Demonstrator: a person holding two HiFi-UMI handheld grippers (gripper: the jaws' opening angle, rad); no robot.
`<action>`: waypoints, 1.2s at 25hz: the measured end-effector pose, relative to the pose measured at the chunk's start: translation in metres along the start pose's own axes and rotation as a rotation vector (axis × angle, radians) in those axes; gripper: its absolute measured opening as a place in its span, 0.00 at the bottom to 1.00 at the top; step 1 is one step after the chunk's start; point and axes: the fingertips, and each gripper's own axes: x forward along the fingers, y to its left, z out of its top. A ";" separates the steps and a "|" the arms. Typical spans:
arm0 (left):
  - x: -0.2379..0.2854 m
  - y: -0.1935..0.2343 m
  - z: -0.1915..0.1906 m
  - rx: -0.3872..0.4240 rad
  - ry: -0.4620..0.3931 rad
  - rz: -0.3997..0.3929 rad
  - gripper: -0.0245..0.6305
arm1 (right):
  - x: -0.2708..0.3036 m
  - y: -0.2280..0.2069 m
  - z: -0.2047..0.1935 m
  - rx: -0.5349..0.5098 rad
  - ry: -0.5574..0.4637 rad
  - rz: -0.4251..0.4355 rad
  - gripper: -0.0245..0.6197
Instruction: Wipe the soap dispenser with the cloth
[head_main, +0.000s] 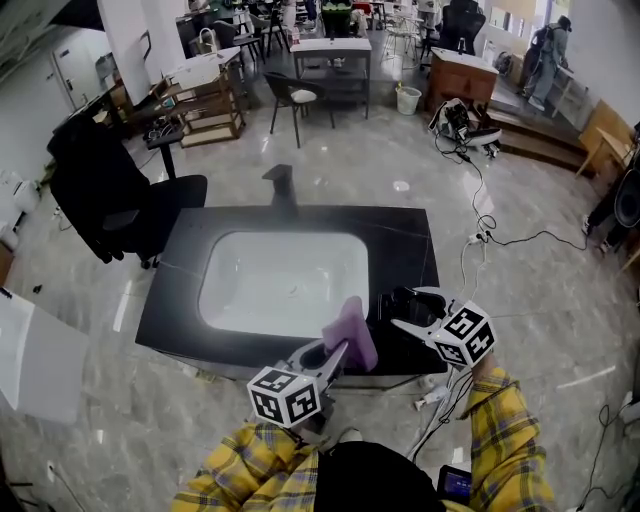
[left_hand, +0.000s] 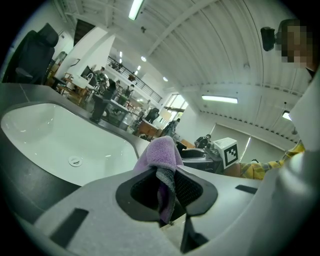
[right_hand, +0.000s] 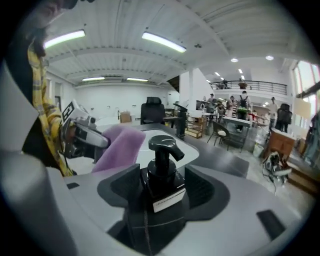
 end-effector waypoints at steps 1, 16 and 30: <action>0.001 0.000 0.000 0.002 0.005 -0.003 0.14 | 0.001 0.001 -0.001 -0.041 0.018 0.029 0.45; 0.021 -0.007 -0.012 0.002 0.068 -0.013 0.14 | 0.018 0.004 0.000 -0.184 0.148 0.293 0.33; 0.032 -0.001 -0.010 -0.024 0.065 0.021 0.14 | 0.015 0.000 -0.001 0.039 0.088 0.051 0.32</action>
